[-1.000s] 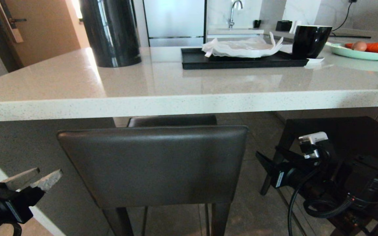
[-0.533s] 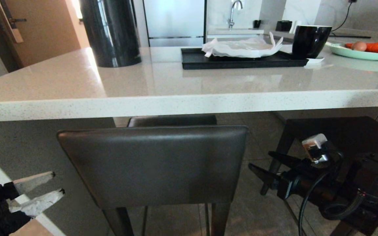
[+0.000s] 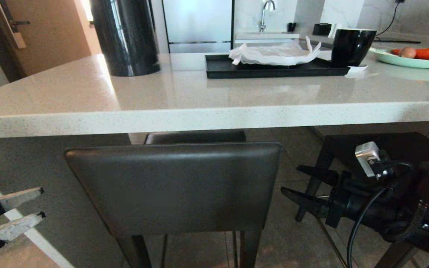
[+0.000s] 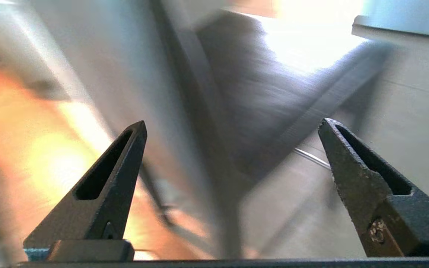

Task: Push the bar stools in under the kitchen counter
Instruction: Pull the gray chair out from under the dining table

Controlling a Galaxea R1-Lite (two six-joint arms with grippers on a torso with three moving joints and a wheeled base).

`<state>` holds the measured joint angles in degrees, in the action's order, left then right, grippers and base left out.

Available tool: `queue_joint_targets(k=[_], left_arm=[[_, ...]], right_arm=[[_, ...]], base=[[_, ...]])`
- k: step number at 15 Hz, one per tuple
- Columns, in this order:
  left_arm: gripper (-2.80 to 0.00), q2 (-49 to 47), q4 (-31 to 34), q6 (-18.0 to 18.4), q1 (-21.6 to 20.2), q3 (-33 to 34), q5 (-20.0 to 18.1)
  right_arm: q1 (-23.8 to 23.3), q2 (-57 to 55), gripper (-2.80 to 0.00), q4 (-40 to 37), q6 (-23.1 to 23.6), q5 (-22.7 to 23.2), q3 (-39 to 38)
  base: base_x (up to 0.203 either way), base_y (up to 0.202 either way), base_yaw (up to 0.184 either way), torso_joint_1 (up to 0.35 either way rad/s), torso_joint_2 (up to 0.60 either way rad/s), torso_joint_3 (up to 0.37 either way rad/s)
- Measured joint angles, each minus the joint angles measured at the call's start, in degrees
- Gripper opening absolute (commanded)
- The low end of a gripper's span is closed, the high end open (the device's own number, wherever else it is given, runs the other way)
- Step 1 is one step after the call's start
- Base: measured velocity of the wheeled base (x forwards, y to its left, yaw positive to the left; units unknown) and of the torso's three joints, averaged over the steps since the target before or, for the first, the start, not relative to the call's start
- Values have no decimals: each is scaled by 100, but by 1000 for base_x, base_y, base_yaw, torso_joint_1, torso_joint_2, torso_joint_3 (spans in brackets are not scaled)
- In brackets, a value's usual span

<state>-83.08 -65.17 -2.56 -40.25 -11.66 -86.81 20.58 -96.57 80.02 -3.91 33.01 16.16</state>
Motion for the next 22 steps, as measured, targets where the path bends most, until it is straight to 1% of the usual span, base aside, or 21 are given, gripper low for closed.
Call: queue_joint_targets(k=[1,2,3,4,9,11,13,16,19,22], left_arm=[[0,-286,-377,-1,-59,-38,-20],[0,-516,-703,-5,-12,-86,-26],[0,-738,-1023,-20,127,-151,-31],[0,-898,-1204,-30,294,-195,-37],[0,-1250,-1291,-63,1259,-289,-38],[0,-1384,-1294,-63,1540,-430,-38],[0,-1553,-1297,-108,1649,-699,-38],[0,-1770,-1298,-190,1811,-1065,-38],[0,-1879,-1297,-187,2037,-1088,-38],[0,-1911,-1305,-158,2216,-866,-28]], right_arm=[[-10,30,0,2,-213,399,122],[-11,35,0,-7,-347,683,247],[-10,13,0,-25,-388,833,380],[1,-33,0,-50,-394,863,469],[164,-335,0,-23,-366,878,548],[207,-492,0,-12,-264,885,613],[225,-697,0,2,-116,941,718],[312,-974,0,173,-99,948,969],[447,-1173,0,232,-100,1102,1135],[703,-1334,0,317,-105,1258,1181]], base=[[0,0,0,0,0,0],[0,0,0,0,0,0],[0,0,0,0,0,0],[0,0,0,0,0,0],[0,0,0,0,0,0],[0,0,0,0,0,0],[0,0,0,0,0,0],[0,0,0,0,0,0],[0,0,0,0,0,0],[0,0,0,0,0,0]])
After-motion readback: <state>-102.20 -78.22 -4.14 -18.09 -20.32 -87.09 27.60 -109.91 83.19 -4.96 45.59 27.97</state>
